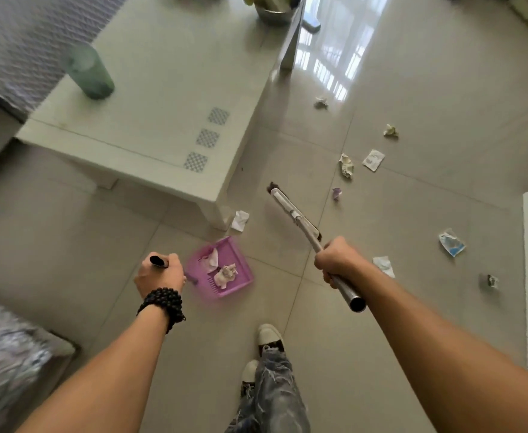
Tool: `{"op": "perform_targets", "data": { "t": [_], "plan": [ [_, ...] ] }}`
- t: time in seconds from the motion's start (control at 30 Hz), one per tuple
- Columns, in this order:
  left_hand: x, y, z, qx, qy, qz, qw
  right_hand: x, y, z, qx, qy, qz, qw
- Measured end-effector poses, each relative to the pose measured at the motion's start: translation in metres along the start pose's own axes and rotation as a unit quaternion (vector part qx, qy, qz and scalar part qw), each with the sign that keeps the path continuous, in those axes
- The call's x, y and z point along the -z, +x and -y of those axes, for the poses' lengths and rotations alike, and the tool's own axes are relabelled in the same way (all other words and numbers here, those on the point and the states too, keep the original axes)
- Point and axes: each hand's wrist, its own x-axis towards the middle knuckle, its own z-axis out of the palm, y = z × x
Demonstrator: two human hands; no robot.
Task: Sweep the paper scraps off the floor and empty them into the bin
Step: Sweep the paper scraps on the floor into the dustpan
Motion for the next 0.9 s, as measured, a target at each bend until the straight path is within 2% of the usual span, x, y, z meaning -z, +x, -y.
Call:
{"op": "perform_targets", "data": {
  "t": [0.13,0.3,0.53,0.63,0.7,0.77,0.83,0.9],
  "plan": [
    [0.008,0.035,0.0,0.012,0.015,-0.046,0.999,0.002,0.016,0.036,0.009,-0.025,0.006,1.0],
    [-0.003,0.074,-0.007,0.026,0.017,-0.05,0.998,-0.018,0.045,0.081,0.004,-0.062,0.016,0.998],
    [-0.005,0.119,-0.017,0.02,-0.006,-0.022,1.0,-0.084,0.048,0.133,0.01,-0.167,0.054,0.984],
    [-0.002,0.137,-0.019,0.036,-0.018,0.005,0.999,-0.106,0.037,0.151,0.037,-0.239,0.079,0.967],
    [0.007,0.148,-0.017,0.045,-0.016,0.026,0.998,-0.11,0.025,0.168,0.025,-0.28,0.091,0.955],
    [0.013,0.153,-0.013,0.043,-0.012,0.04,0.998,-0.099,0.021,0.184,-0.013,-0.309,0.146,0.94],
    [0.02,0.157,-0.009,0.045,-0.012,0.06,0.997,-0.085,0.021,0.192,-0.061,-0.249,0.234,0.938],
    [0.026,0.157,-0.006,0.046,-0.013,0.072,0.996,-0.073,0.021,0.186,-0.129,-0.162,0.284,0.936]
  ]
}}
